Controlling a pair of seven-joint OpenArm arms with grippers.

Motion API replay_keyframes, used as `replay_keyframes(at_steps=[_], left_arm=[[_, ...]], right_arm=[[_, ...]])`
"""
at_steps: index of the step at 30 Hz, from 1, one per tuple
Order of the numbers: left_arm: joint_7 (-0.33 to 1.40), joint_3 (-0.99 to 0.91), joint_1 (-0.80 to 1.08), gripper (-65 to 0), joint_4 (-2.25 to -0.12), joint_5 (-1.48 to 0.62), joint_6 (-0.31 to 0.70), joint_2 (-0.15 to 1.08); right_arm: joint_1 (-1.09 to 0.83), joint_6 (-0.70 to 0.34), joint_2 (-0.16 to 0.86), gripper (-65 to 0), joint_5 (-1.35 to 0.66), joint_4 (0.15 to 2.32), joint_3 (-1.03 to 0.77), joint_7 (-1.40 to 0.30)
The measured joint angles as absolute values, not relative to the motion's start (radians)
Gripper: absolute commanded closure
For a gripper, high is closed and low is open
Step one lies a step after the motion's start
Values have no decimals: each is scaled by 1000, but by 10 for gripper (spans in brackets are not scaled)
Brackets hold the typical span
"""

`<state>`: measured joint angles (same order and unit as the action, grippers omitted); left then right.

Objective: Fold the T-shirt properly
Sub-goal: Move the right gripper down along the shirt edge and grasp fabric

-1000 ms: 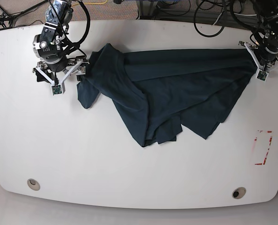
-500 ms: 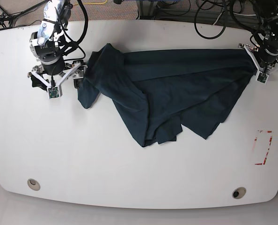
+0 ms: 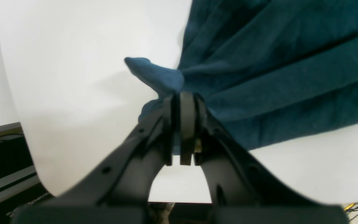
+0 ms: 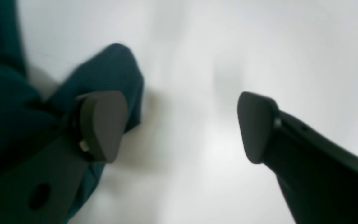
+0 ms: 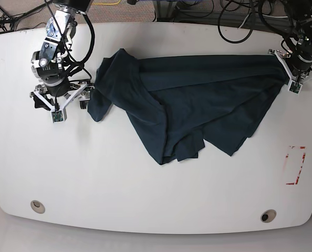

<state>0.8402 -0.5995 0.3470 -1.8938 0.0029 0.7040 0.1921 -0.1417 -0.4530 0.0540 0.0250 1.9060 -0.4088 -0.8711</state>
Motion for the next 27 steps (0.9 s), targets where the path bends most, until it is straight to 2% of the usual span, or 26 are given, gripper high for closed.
replay_keyframes(at_steps=[27], left_arm=[[841,-602,348,-3,-1893,0,704,199]], right_arm=[[44,-458,-12,-539,27,1669,-361,-875]])
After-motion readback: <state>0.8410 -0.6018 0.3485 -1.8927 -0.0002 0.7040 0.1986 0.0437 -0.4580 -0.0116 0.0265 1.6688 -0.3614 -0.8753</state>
